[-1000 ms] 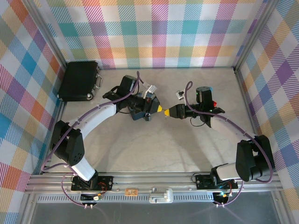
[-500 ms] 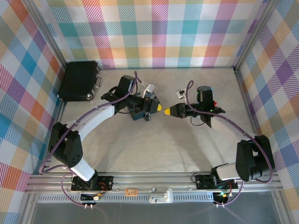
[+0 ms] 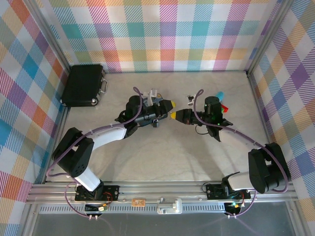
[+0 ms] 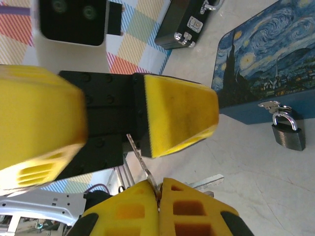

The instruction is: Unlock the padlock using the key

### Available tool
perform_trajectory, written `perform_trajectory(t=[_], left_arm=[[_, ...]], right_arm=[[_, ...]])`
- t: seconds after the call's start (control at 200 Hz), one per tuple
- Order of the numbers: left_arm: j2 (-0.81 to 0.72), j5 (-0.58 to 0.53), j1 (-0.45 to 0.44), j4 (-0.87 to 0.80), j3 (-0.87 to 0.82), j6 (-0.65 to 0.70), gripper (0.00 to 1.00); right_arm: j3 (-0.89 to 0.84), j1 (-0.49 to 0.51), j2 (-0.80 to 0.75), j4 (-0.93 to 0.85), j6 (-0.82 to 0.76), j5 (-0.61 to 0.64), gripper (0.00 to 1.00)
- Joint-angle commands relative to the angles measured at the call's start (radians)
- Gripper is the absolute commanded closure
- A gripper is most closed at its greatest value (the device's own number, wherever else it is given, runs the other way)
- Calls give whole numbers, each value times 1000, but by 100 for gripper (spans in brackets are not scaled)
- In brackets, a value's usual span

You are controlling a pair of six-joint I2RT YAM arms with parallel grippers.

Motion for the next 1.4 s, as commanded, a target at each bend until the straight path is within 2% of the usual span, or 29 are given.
perform_trajectory(t=[0.0, 0.245, 0.395, 0.65, 0.77, 0.84, 0.885, 0.915, 0.995, 1.12, 1.39], left_arm=[[4, -76, -17, 122, 12, -48, 41], [-5, -100, -30, 113, -5, -51, 51], [-6, -110, -34, 111, -9, -49, 61], [9, -96, -40, 115, 5, -53, 100], [1, -96, -38, 103, 8, -35, 100], [-10, -76, -34, 61, 22, 2, 100], [-17, -50, -29, 16, 42, 42, 100], [-23, -33, -26, -20, 58, 69, 100], [-34, 12, -19, -122, 99, 151, 100], [-40, 76, -19, -251, 153, 247, 100], [-55, 119, -18, -273, 158, 277, 100]], right_arm=[[-34, 4, -22, 114, 70, 61, 100], [-60, 4, -45, 148, 92, 117, 100], [-63, 4, -47, 157, 102, 123, 100], [-59, 9, -41, 186, 125, 112, 100], [-35, 9, -54, 128, 68, 73, 100], [4, 5, -82, -14, -33, 68, 74], [27, -3, -100, -96, -98, 71, 64], [40, -9, -109, -135, -132, 69, 61], [67, -39, -123, -200, -199, 26, 60], [80, -69, -120, -209, -224, -41, 61], [57, -70, -85, -75, -170, -157, 67]])
